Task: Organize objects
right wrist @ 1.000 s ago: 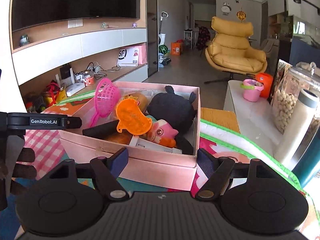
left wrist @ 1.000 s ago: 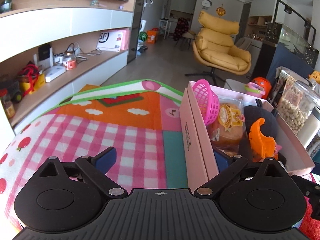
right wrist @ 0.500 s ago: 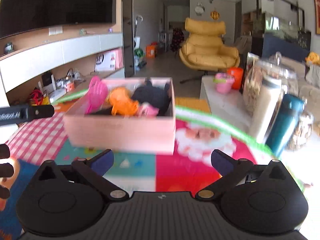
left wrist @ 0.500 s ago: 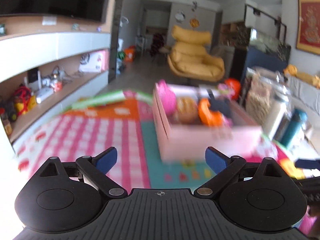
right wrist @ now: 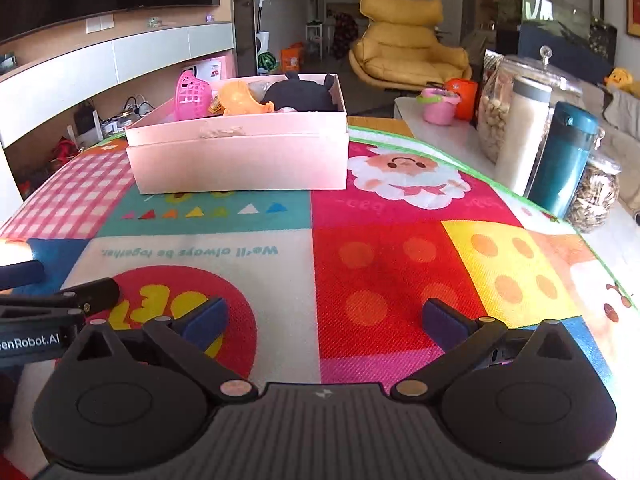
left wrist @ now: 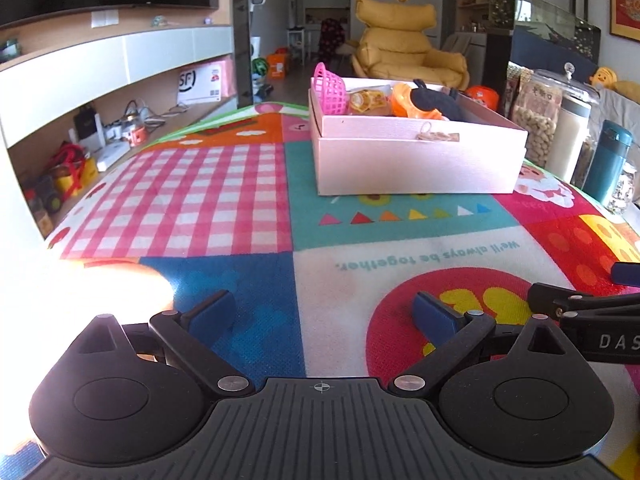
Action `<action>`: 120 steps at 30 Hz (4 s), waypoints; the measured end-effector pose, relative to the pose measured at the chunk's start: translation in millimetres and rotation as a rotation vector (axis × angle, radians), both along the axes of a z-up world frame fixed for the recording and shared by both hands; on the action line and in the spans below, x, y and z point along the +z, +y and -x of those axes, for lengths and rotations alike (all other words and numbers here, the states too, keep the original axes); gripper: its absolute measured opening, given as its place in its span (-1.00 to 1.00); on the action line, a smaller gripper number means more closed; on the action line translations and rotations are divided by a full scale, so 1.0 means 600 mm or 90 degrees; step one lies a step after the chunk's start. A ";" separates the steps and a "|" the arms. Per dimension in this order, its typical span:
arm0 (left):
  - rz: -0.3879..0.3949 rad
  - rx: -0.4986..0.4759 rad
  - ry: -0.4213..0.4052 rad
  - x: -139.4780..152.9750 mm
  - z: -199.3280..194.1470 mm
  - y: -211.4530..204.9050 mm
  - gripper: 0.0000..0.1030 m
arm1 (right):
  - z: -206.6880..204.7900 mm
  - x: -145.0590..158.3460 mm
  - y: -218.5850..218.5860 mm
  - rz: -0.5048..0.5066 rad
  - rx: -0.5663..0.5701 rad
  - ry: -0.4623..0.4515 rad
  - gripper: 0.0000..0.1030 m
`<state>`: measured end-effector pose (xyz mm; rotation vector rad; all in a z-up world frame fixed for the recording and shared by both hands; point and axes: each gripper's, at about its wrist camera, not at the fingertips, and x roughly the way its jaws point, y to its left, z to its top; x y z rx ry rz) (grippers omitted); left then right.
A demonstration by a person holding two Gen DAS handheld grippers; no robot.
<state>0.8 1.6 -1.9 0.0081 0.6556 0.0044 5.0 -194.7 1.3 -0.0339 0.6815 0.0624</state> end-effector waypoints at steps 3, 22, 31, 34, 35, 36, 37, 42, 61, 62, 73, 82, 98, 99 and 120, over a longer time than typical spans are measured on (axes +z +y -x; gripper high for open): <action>-0.001 0.004 -0.001 -0.001 -0.003 -0.003 0.94 | -0.003 0.001 0.009 0.016 0.002 -0.010 1.00; 0.009 0.003 0.000 0.001 -0.004 0.001 0.94 | -0.015 -0.005 0.005 -0.016 -0.003 -0.013 1.00; 0.008 0.004 0.000 0.000 -0.004 0.002 0.94 | -0.016 -0.005 0.003 -0.020 -0.003 -0.014 1.00; 0.007 0.004 0.000 0.000 -0.003 0.001 0.94 | -0.015 -0.005 0.002 -0.020 -0.003 -0.014 1.00; 0.006 0.004 0.000 0.000 -0.004 0.001 0.94 | -0.015 -0.005 0.002 -0.021 -0.003 -0.014 1.00; 0.005 0.004 0.000 0.000 -0.004 0.000 0.94 | -0.016 -0.005 0.003 -0.021 -0.003 -0.014 1.00; 0.005 0.004 0.000 0.000 -0.004 0.000 0.94 | -0.015 -0.005 0.003 -0.020 -0.003 -0.014 1.00; 0.004 0.005 0.000 0.000 -0.004 0.000 0.94 | -0.015 -0.005 0.002 -0.021 -0.003 -0.014 1.00; 0.003 0.005 0.000 0.001 -0.005 -0.001 0.94 | -0.015 -0.005 0.002 -0.021 -0.003 -0.014 1.00; 0.003 0.005 0.000 0.001 -0.005 0.000 0.94 | -0.015 -0.005 0.002 -0.021 -0.003 -0.014 1.00; 0.004 0.005 0.000 0.001 -0.005 -0.001 0.94 | -0.015 -0.005 0.002 -0.021 -0.003 -0.014 1.00; 0.005 0.005 0.000 0.001 -0.006 -0.001 0.94 | -0.015 -0.005 0.002 -0.021 -0.003 -0.014 1.00; 0.005 0.005 0.000 0.000 -0.006 -0.001 0.94 | -0.015 -0.005 0.002 -0.021 -0.003 -0.014 1.00; 0.005 0.005 0.000 0.000 -0.006 -0.001 0.94 | -0.015 -0.005 0.002 -0.021 -0.003 -0.014 1.00; 0.004 0.005 0.000 0.000 -0.007 -0.001 0.94 | -0.015 -0.005 0.002 -0.020 -0.003 -0.014 1.00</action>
